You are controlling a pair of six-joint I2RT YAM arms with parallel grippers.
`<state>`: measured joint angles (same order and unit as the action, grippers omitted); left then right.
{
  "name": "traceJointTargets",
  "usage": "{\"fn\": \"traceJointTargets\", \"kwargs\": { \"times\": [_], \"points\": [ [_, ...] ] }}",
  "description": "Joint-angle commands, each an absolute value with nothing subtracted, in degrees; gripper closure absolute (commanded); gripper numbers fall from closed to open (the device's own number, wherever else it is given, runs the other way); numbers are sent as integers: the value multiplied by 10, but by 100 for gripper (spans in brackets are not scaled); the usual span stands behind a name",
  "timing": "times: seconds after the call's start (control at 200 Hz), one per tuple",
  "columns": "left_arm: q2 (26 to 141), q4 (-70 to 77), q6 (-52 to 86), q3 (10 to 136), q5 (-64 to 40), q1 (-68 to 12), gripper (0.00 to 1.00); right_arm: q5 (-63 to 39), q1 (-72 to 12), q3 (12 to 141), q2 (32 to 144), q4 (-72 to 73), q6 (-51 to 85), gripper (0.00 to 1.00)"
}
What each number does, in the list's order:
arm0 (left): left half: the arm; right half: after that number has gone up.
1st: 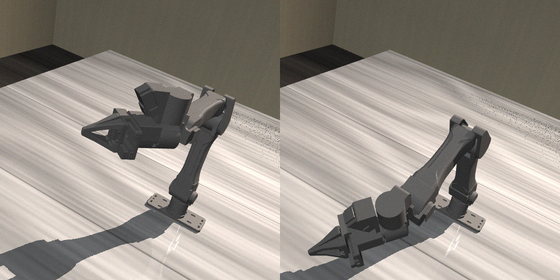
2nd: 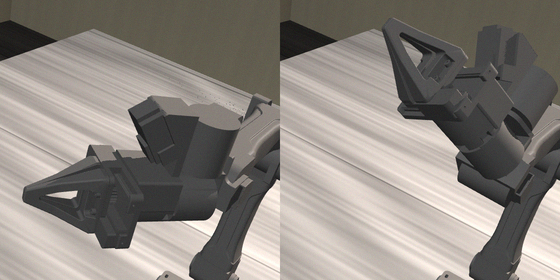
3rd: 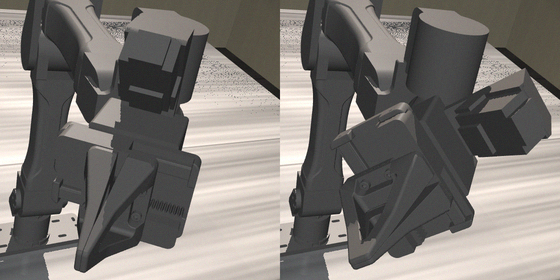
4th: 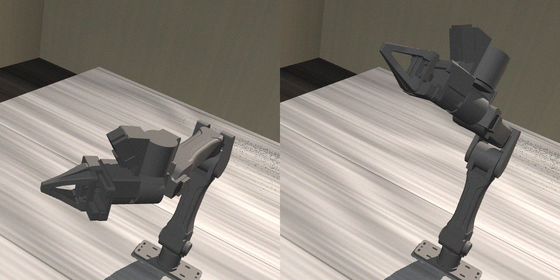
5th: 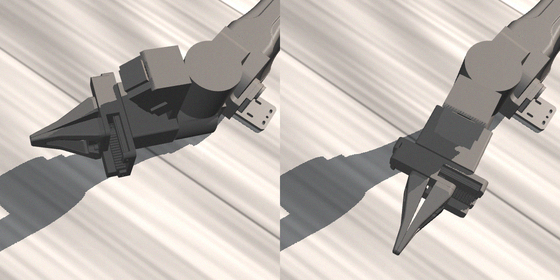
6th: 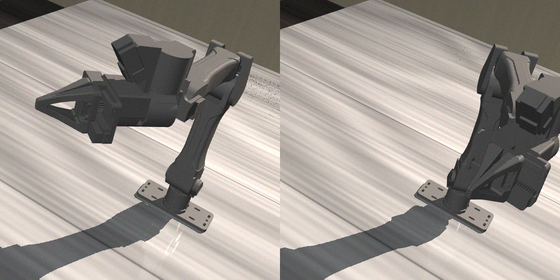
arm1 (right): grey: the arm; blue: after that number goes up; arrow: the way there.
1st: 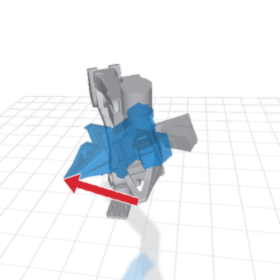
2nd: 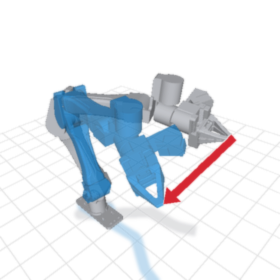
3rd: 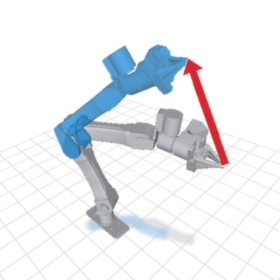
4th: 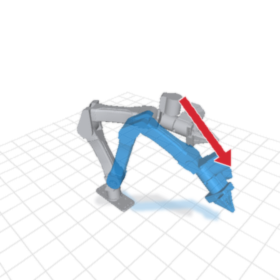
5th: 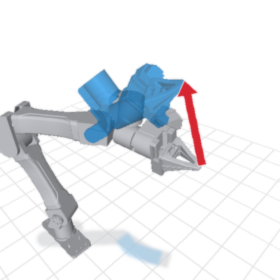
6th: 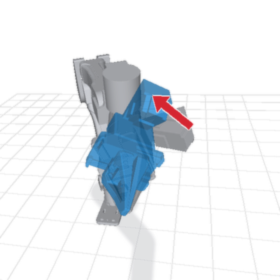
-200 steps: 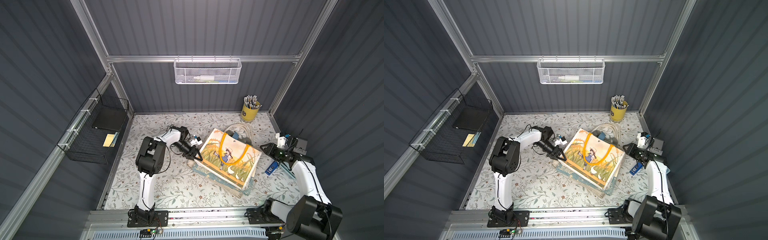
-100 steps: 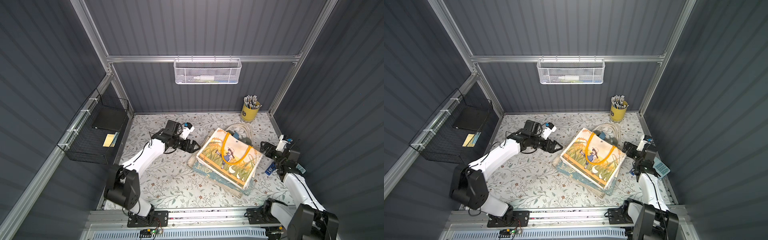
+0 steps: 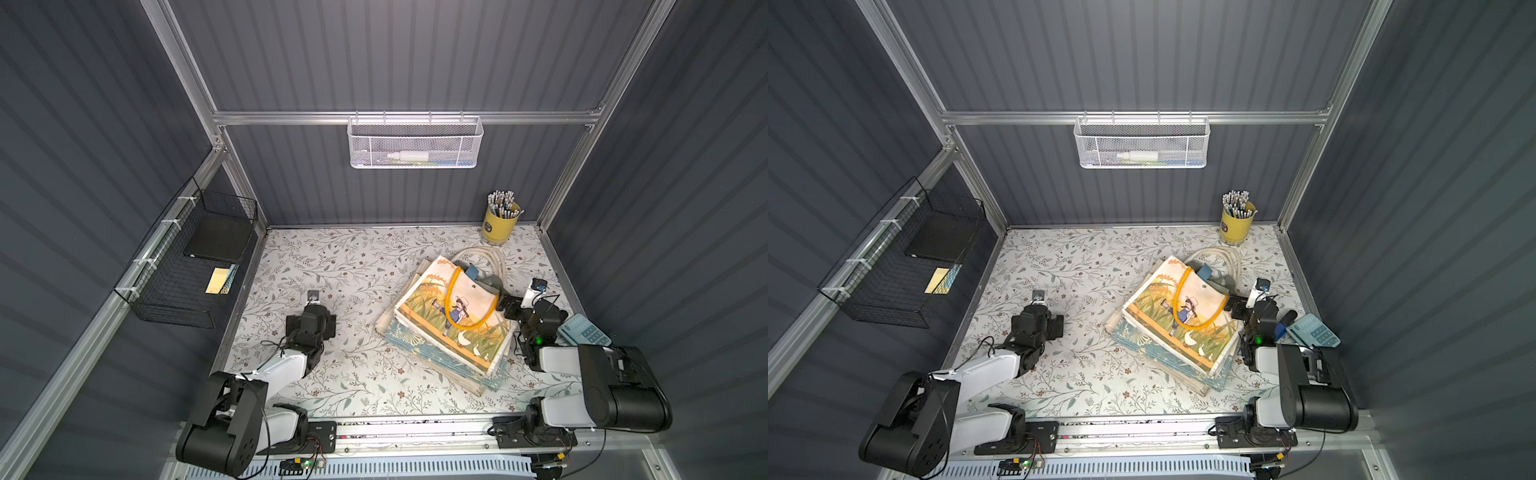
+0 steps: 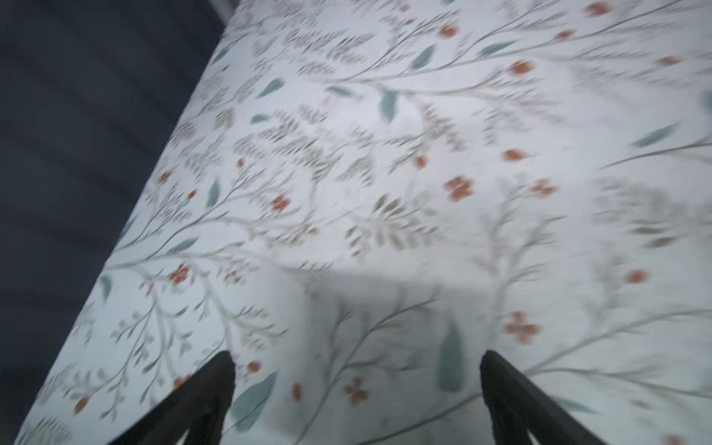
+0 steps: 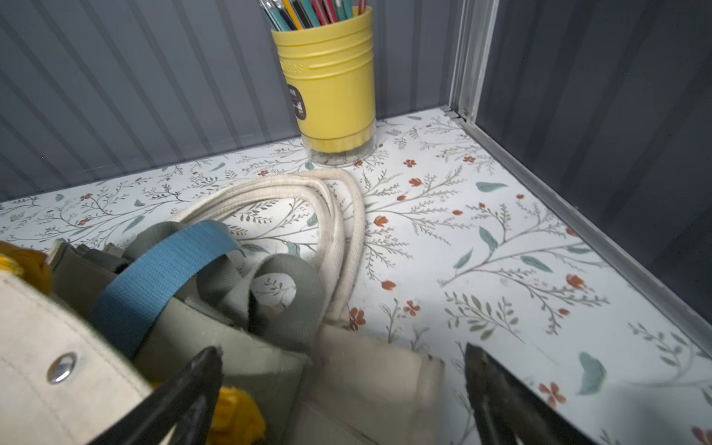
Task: Put away the canvas bag
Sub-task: Reset both arms
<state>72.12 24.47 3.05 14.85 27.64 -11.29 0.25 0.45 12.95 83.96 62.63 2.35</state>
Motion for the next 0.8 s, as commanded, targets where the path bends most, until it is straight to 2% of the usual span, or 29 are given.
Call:
{"fn": "traceJointTargets", "kwargs": {
  "times": [0.0, 0.05, 0.16, 0.215, 0.275, 0.345, 0.395, 0.465, 0.57, 0.635, 0.69, 0.745, 0.795],
  "points": [
    [747, 479, -7, 106, 290, -101, 0, 5, -17, 107, 899, 814, -17, 1],
    [786, 508, -11, 106, 290, -99, 0, 7, -18, 108, 899, 809, -14, 1],
    [862, 564, -33, 110, 263, -93, 0, -9, -18, 133, 860, 694, -22, 1],
    [849, 513, -30, 120, 232, -92, 0, -13, -18, 127, 874, 733, -22, 1],
    [834, 528, 7, 106, 209, -85, 0, -13, -19, 125, 878, 742, -22, 1],
    [805, 512, 29, 102, 122, -85, 0, -9, -18, 131, 865, 704, -22, 1],
    [825, 492, 28, 122, 129, -87, 1, -10, -18, 130, 866, 710, -21, 1],
    [890, 608, 13, 110, 162, -84, 1, -7, -19, 129, 869, 718, -21, 1],
    [988, 664, -21, 129, 148, -76, 0, -2, -19, 132, 865, 706, -18, 1],
    [960, 567, 11, 155, 133, -78, 0, 0, -18, 135, 866, 701, -16, 1],
    [981, 610, 9, 155, 151, -77, 0, -1, -18, 135, 865, 699, -16, 1],
    [967, 545, 23, 172, 150, -75, 0, -1, -18, 134, 865, 701, -16, 1],
    [979, 568, 21, 174, 151, -72, 1, -1, -18, 135, 866, 699, -16, 1]
  ]
}}
